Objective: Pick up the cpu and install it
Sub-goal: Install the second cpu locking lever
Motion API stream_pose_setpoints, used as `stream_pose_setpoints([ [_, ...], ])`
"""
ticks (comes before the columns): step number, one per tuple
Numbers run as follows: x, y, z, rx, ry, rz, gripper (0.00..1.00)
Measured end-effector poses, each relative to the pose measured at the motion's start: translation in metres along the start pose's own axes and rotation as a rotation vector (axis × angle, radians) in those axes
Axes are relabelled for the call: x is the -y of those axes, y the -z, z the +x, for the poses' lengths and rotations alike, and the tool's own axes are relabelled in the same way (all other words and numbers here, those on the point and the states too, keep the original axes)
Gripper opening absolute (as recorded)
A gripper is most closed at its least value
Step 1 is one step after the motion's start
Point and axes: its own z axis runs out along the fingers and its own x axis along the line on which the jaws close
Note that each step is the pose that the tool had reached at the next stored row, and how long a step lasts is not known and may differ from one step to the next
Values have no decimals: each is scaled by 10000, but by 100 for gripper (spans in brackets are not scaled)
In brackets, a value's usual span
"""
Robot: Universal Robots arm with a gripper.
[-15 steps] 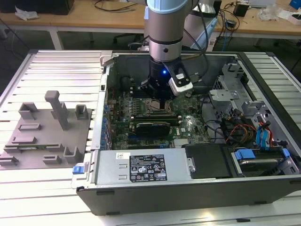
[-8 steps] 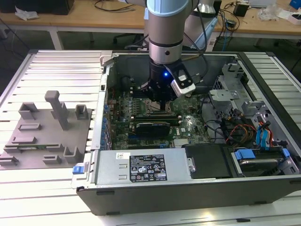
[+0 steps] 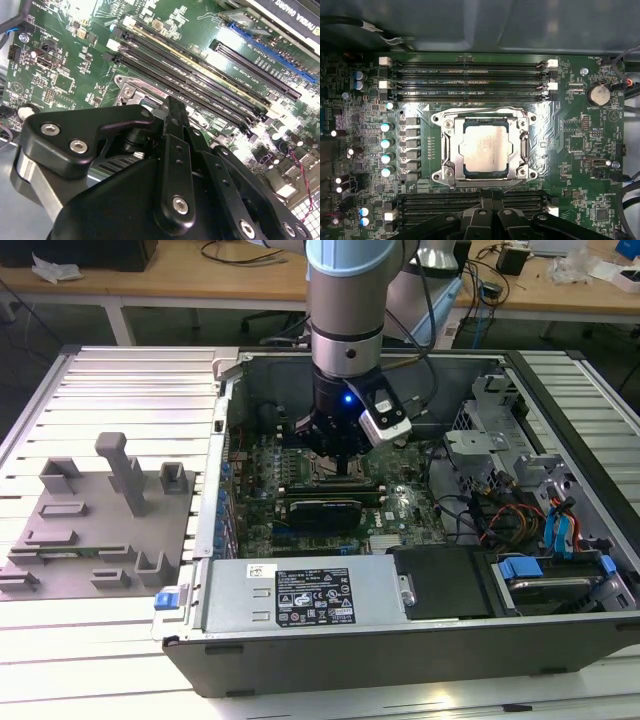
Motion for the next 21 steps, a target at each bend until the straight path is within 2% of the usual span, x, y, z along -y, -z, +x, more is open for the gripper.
stream_pose_setpoints([
  [12, -1, -15, 12, 8, 6, -7, 11],
  [21, -1, -36, 49, 18, 498, -40, 11],
])
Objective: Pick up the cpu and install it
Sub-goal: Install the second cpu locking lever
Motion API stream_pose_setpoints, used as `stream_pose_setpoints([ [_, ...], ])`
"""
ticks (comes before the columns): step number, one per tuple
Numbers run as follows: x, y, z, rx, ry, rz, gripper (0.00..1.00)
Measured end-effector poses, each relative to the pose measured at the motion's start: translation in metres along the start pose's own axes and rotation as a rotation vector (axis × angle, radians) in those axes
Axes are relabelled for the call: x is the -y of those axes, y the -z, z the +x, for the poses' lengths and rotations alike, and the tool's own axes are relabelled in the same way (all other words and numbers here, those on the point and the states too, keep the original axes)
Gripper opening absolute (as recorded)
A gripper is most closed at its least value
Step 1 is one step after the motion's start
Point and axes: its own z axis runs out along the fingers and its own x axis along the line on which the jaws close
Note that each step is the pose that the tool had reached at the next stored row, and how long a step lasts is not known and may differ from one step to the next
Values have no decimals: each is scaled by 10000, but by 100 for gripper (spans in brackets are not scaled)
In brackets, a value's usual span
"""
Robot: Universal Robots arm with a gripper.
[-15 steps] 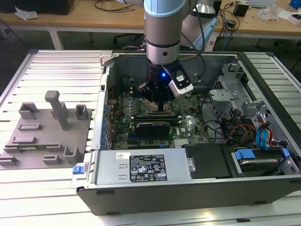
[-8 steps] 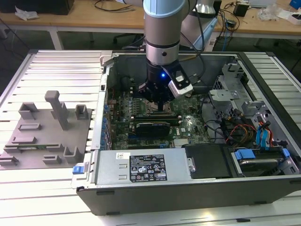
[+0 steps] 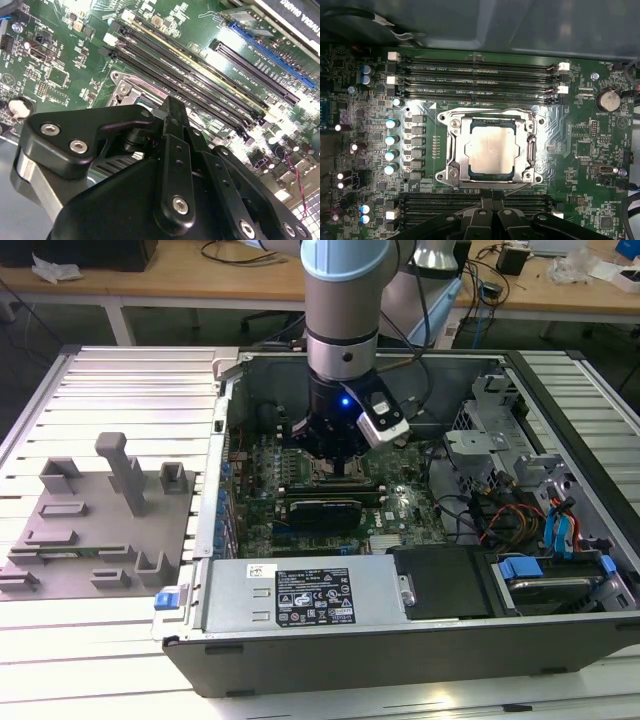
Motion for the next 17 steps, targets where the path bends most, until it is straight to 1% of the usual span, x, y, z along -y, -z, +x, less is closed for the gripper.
stream_pose_setpoints([
  [7, -1, 1, 38, 3, 129, -9, 11],
  [14, -1, 1, 42, 5, 184, -14, 11],
  [16, 1, 1, 49, 10, 412, -29, 11],
  [17, 3, 1, 58, 15, 635, -45, 11],
])
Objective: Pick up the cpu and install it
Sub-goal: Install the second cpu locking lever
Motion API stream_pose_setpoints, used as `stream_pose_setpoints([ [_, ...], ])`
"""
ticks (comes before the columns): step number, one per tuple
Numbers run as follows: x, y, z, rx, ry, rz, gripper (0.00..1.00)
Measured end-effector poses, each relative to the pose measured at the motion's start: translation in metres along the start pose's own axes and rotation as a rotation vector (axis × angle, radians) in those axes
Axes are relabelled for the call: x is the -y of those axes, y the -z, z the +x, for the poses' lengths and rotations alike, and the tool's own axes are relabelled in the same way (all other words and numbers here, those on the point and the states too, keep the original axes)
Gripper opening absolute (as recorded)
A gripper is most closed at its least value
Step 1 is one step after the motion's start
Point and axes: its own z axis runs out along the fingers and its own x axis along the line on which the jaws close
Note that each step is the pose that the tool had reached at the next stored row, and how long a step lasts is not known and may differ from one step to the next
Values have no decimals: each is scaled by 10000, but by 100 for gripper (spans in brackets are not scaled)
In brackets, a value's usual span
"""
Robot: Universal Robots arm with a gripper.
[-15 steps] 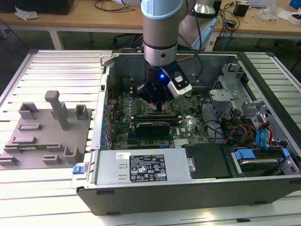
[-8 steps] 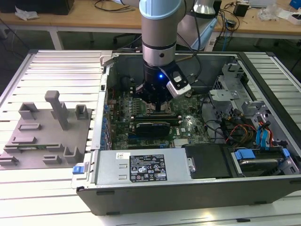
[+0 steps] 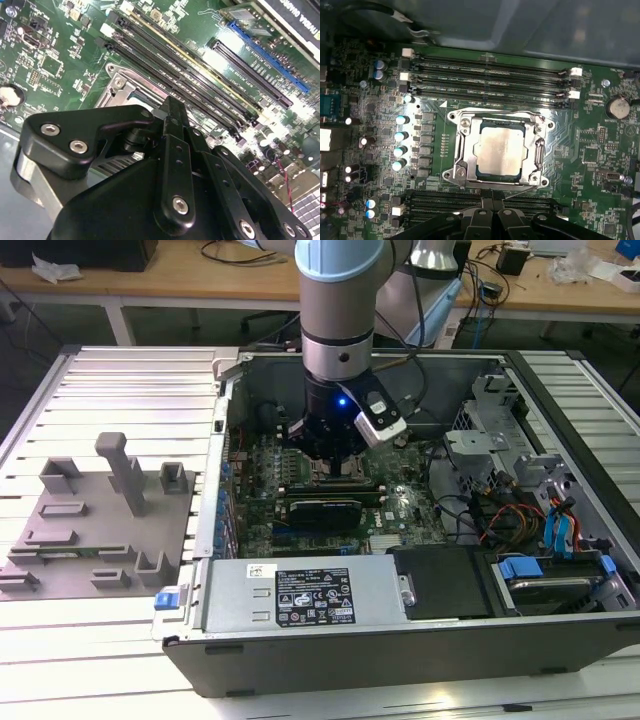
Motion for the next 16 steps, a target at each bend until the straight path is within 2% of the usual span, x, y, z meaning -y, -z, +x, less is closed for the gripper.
stream_pose_setpoints([
  [1, 7, 1, 23, 2, 131, -10, 11],
  [5, 64, 3, 66, 3, 164, -12, 11],
  [8, 67, 3, 114, 4, 167, -16, 11],
  [11, 58, -3, 220, 5, 163, -28, 11],
  [15, 57, -5, 233, 5, 166, -27, 11],
  [16, 58, -6, 234, -11, 164, -52, 11],
])
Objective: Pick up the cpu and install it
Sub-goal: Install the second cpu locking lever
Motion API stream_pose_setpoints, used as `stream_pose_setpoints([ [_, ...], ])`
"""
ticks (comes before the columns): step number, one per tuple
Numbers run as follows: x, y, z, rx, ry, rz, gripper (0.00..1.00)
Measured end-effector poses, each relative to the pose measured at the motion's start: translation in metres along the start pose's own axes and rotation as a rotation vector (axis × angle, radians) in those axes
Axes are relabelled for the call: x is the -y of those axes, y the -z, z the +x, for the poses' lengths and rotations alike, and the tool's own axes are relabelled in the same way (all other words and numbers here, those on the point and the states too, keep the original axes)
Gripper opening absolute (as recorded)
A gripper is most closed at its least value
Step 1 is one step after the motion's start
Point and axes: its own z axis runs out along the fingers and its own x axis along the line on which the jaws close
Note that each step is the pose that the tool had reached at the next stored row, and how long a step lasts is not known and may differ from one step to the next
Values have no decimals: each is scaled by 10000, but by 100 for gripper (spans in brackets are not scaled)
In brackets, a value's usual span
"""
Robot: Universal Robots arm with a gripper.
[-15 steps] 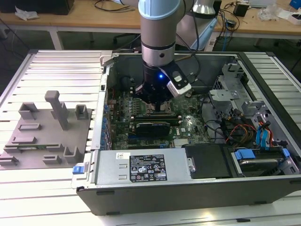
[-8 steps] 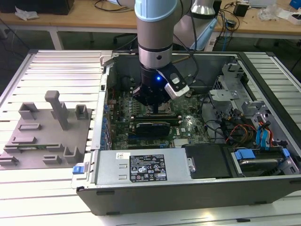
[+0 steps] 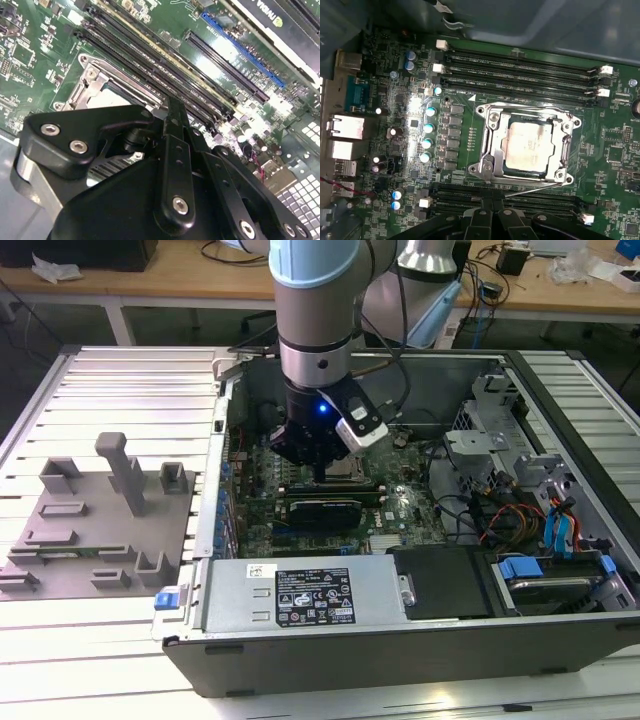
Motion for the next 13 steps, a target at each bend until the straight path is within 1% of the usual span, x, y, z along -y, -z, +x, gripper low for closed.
stream_pose_setpoints([
  [1, 0, -1, 0, -50, -3, -53, 11],
  [2, 1, -4, -3, -166, -8, -140, 11],
  [4, 10, -7, -9, -336, -13, -254, 11],
  [5, 28, -10, -15, -404, -19, -336, 11],
  [6, 39, -11, -20, -416, -32, -345, 11],
  [9, 43, -12, -29, -417, -58, -347, 11],
  [13, 53, -21, -80, -430, -68, -395, 11],
])
